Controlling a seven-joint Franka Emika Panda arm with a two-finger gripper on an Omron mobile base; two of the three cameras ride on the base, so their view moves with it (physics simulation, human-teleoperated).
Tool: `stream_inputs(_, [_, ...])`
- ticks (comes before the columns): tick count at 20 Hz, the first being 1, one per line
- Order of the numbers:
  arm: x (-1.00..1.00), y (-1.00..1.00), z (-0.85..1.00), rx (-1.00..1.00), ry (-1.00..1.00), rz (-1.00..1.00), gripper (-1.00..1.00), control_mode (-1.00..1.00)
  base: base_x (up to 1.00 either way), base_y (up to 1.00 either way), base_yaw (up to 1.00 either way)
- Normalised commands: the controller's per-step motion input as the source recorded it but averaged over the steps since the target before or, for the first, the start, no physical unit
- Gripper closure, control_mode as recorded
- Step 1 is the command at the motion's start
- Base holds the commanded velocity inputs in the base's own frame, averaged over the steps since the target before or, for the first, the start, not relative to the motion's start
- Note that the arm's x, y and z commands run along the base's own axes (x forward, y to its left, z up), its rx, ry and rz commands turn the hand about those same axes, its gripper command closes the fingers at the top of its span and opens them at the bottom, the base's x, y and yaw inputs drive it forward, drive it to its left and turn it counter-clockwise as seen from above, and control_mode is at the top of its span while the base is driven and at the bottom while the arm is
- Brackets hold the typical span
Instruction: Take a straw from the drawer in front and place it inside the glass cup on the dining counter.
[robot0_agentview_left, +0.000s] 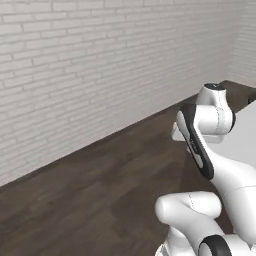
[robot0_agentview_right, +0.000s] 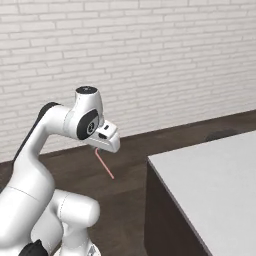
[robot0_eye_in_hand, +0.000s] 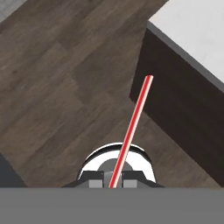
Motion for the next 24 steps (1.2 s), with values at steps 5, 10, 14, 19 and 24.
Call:
stream_inputs(5, [0.00,0.00,0.00,0.00,0.00,0.00,1.00,1.00,1.00,0.79,-0.35])
stream_inputs(10, [0.00,0.00,0.00,0.00,0.00,0.00,1.00,1.00,1.00,0.68,-0.39])
stream_inputs(14, [0.00,0.00,0.00,0.00,0.00,0.00,1.00,1.00,1.00,0.62,-0.44])
stream_inputs(19, [0.00,0.00,0.00,0.00,0.00,0.00,1.00,1.00,1.00,0.49,-0.48])
stream_inputs(24, [0.00,0.00,0.00,0.00,0.00,0.00,1.00,1.00,1.00,0.47,-0.50])
